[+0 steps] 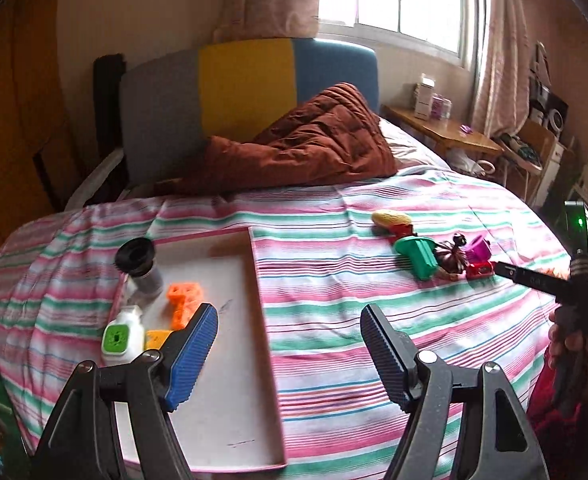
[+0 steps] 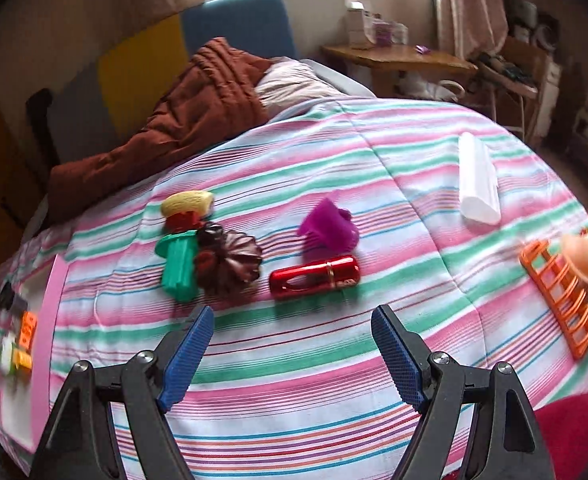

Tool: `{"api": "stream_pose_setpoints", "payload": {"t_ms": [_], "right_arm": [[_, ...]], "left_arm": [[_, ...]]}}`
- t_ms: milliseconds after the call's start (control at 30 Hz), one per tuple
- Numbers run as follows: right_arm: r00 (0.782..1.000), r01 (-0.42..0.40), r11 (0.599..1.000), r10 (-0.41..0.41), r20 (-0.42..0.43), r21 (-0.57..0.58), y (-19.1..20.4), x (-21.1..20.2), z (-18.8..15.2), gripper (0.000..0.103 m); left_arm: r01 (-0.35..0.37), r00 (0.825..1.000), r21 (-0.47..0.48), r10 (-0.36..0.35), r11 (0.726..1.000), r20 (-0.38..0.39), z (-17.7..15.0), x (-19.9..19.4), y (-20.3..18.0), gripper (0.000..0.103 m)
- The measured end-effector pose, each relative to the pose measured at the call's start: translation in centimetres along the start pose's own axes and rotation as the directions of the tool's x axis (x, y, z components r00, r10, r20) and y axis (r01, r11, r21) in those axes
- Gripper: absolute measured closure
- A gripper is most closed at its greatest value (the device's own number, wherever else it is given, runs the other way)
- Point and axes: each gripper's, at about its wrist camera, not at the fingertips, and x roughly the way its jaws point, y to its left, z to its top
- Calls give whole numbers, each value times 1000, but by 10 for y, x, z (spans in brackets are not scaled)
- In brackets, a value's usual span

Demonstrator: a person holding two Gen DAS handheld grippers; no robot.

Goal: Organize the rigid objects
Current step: 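Move both tools back toward the remaining toys, then grasp the green plastic stand by its stem with the left gripper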

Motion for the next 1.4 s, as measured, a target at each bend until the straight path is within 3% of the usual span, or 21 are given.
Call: {"api": "stream_pose_setpoints", "payload": {"t_ms": [300, 433, 633, 733, 933, 1000, 1267, 1400], "right_arm": [[1000, 0, 998, -1, 24, 69, -7, -5, 6, 21], [999, 4, 992, -8, 32, 124, -18, -8, 10, 21], [1000, -7, 981, 2, 28, 192, -32, -9, 11, 21], [999, -19, 980, 13, 32, 196, -33, -11, 13, 21], [999, -38, 976, 31, 35, 215, -37, -12, 16, 21], [998, -51, 973, 44, 33, 227, -39, -11, 17, 21], [997, -81, 965, 77, 26, 249, -42, -9, 19, 21], [997, -75, 968, 70, 28, 239, -40, -8, 19, 21]], "left_arm": [[47, 999, 70, -45, 996, -31, 3, 17, -38, 28], [85, 994, 84, -78, 993, -82, 3, 36, -53, 28], [166, 968, 24, -158, 986, -196, 11, 79, -72, 29], [194, 953, -14, -191, 981, -236, 20, 105, -84, 36], [240, 935, -42, -242, 970, -260, 41, 144, -113, 41], [269, 920, -59, -275, 961, -279, 47, 158, -123, 43], [250, 916, -6, -238, 968, -324, 58, 206, -152, 56], [267, 914, -3, -255, 964, -317, 61, 220, -159, 60]]}}
